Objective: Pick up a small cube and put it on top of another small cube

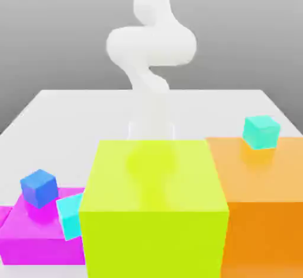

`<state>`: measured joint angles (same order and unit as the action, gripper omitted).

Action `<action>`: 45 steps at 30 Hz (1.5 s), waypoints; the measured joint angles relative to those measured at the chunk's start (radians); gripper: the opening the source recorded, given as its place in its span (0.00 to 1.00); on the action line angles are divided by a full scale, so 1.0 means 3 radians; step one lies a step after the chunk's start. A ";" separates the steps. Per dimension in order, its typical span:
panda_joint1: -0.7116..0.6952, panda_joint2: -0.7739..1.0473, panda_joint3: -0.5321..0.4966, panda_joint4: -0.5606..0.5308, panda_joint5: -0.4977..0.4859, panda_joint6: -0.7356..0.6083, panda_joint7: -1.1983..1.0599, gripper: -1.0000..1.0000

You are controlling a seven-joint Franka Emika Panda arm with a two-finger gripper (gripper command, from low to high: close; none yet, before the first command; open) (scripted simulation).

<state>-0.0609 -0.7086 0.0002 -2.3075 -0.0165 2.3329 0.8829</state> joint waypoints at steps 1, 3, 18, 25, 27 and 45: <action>-0.0089 0.0132 0.0000 -0.0011 -0.0022 0.0046 0.0118 0.50; -0.0255 0.0381 -0.0004 -0.0031 -0.0061 0.0135 0.0340 0.50; -0.1213 0.2196 -0.0377 -0.0179 -0.0166 0.0785 0.1827 0.50; -0.1589 0.3047 -0.0519 -0.0249 0.0190 0.1090 0.2234 0.50; -0.1701 0.3291 -0.0540 -0.0266 0.0362 0.1174 0.2295 0.50; -0.1800 0.3476 -0.0489 -0.0233 0.0436 0.1236 0.2292 0.00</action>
<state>-0.6010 0.3343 -0.1466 -2.3775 0.1143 2.7039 1.5707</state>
